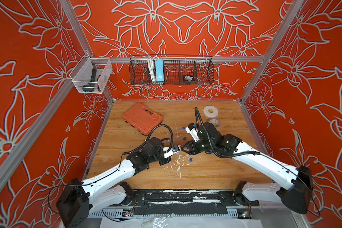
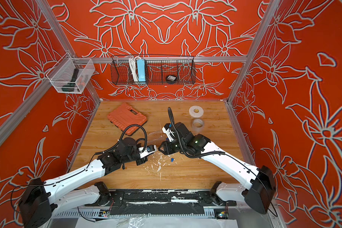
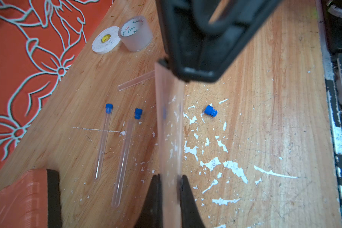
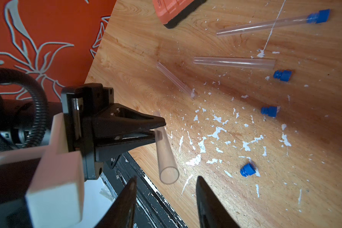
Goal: Insert stoppers into test tubes
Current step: Pick up the test tube at the center of the board.
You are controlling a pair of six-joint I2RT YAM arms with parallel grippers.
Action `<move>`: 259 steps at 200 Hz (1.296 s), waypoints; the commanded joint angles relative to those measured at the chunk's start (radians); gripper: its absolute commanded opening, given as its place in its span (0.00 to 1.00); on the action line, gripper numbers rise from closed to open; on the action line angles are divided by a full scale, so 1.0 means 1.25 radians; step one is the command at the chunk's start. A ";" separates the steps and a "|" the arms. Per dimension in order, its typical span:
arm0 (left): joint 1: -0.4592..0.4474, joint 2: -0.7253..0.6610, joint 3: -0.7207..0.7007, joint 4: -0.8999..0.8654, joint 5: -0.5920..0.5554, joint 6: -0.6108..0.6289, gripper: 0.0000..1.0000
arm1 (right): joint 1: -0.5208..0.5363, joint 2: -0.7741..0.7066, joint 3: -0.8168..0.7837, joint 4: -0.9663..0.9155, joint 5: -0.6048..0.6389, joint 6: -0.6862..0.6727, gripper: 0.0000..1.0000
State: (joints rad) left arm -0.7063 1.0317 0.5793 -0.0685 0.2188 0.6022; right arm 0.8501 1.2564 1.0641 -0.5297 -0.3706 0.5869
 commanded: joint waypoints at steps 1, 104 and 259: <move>-0.002 -0.017 -0.011 0.013 0.005 -0.001 0.00 | 0.010 0.021 0.023 0.027 0.017 0.014 0.46; -0.002 -0.018 -0.011 0.008 0.009 0.005 0.00 | 0.041 0.085 0.042 0.044 0.035 0.005 0.35; -0.002 -0.009 -0.009 0.011 -0.011 0.002 0.00 | 0.046 0.075 0.022 0.071 0.053 0.026 0.14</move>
State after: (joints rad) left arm -0.7063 1.0256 0.5739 -0.0669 0.2180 0.6086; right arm 0.9001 1.3624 1.0855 -0.4618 -0.3408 0.5980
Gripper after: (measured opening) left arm 0.086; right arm 0.172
